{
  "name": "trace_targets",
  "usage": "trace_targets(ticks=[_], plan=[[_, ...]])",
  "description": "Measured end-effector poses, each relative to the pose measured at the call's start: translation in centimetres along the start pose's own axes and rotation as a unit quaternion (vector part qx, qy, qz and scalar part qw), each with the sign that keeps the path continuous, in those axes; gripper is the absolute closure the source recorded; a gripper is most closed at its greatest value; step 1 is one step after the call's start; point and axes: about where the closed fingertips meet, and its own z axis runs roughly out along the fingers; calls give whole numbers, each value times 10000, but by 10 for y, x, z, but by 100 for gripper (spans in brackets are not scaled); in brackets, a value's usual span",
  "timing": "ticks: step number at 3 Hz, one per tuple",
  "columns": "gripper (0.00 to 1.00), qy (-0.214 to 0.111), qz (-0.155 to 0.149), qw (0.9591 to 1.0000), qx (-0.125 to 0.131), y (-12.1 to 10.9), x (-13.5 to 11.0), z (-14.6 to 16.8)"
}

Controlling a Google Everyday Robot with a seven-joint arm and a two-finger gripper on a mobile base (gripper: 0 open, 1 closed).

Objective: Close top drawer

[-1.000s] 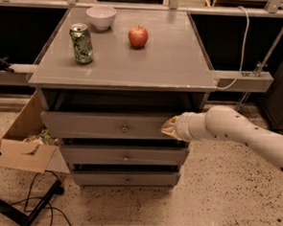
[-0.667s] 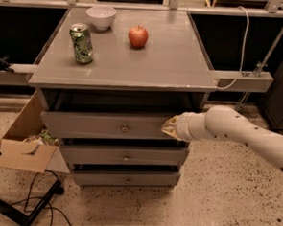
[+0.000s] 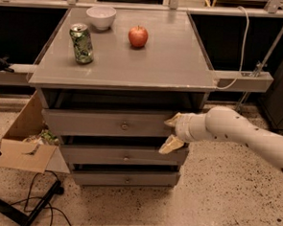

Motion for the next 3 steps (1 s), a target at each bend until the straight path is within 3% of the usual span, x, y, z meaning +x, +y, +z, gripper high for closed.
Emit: trace_targets(ticks=[2,3], plan=[[38,0,0,10000,0,5,0,-3],[61,309,14,9995,42,19,7,-30]])
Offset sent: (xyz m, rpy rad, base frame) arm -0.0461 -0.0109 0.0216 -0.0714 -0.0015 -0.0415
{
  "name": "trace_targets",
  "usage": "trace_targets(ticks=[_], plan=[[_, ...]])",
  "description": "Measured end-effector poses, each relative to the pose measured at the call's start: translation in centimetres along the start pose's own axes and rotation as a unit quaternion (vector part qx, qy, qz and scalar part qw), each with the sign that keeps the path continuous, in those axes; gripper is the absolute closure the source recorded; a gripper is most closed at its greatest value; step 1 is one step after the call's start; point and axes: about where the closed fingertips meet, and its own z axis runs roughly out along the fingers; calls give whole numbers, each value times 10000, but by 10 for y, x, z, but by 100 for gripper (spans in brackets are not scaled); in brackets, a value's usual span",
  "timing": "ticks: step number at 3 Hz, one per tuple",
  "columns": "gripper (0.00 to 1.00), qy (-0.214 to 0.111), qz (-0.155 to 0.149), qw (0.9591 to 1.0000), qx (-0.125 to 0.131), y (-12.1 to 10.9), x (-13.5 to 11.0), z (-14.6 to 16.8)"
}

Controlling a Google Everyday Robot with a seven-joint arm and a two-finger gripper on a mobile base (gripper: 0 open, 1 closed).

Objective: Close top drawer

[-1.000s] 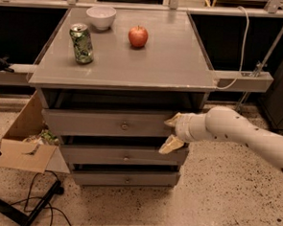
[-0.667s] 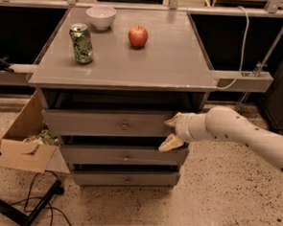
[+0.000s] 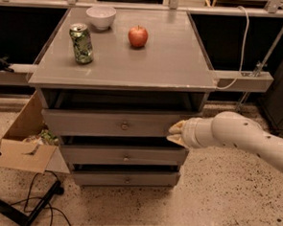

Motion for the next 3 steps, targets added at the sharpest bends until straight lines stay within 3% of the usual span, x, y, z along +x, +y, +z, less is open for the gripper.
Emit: trace_targets(ticks=[1,2,3], plan=[[85,426,-364,9984,-22,9,-18,-69],[100,865,-788,9931,16,-9,-48,-149],[100,1501,-1008,9834,116,-33,-76,-255]])
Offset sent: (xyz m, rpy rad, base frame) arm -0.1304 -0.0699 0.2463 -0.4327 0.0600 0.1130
